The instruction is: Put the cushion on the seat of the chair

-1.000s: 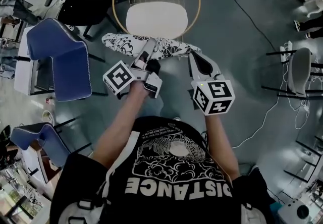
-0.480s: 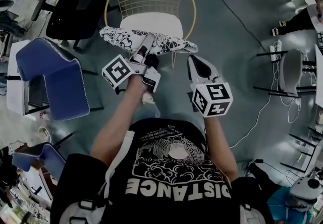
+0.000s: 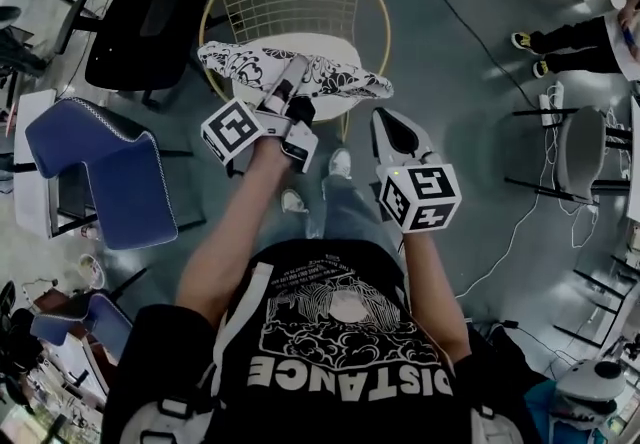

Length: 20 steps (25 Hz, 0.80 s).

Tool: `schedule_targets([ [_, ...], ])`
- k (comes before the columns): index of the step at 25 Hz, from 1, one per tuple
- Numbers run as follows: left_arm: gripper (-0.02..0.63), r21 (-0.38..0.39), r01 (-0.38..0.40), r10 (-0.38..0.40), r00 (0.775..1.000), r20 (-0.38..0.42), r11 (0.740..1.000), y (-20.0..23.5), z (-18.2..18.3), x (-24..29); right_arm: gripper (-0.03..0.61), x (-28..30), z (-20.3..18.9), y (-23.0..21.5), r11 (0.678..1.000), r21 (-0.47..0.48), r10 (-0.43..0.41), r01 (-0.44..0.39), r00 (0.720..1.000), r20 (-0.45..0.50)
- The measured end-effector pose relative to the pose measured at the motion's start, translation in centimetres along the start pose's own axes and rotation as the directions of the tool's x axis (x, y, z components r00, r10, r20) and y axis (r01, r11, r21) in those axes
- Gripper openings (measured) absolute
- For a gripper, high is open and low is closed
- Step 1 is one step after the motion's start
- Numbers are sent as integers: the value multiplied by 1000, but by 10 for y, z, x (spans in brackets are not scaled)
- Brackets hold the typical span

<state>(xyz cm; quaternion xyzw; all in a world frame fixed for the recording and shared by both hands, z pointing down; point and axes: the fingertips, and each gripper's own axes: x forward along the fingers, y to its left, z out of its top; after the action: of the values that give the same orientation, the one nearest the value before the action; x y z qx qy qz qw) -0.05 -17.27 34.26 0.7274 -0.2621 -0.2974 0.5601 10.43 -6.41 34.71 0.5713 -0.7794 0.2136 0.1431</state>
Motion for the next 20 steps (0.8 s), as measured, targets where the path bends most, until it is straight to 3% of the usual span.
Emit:
schedule_targets([
  [8, 12, -5, 0, 0, 999, 34, 1000, 12, 20, 53, -2, 53, 24, -39, 998, -9, 66, -67, 997, -25],
  [13, 12, 7, 39, -39, 999, 30, 999, 15, 26, 79, -2, 83, 28, -64, 995, -8, 98, -98, 994, -53],
  [17, 12, -18, 52, -52, 999, -5, 998, 37, 24, 70, -2, 95, 17, -67, 993, 3, 116, -116, 989, -92],
  [20, 12, -56, -2, 0, 999, -43, 998, 77, 14, 43, -2, 102, -4, -63, 992, 20, 127, -125, 982, -138],
])
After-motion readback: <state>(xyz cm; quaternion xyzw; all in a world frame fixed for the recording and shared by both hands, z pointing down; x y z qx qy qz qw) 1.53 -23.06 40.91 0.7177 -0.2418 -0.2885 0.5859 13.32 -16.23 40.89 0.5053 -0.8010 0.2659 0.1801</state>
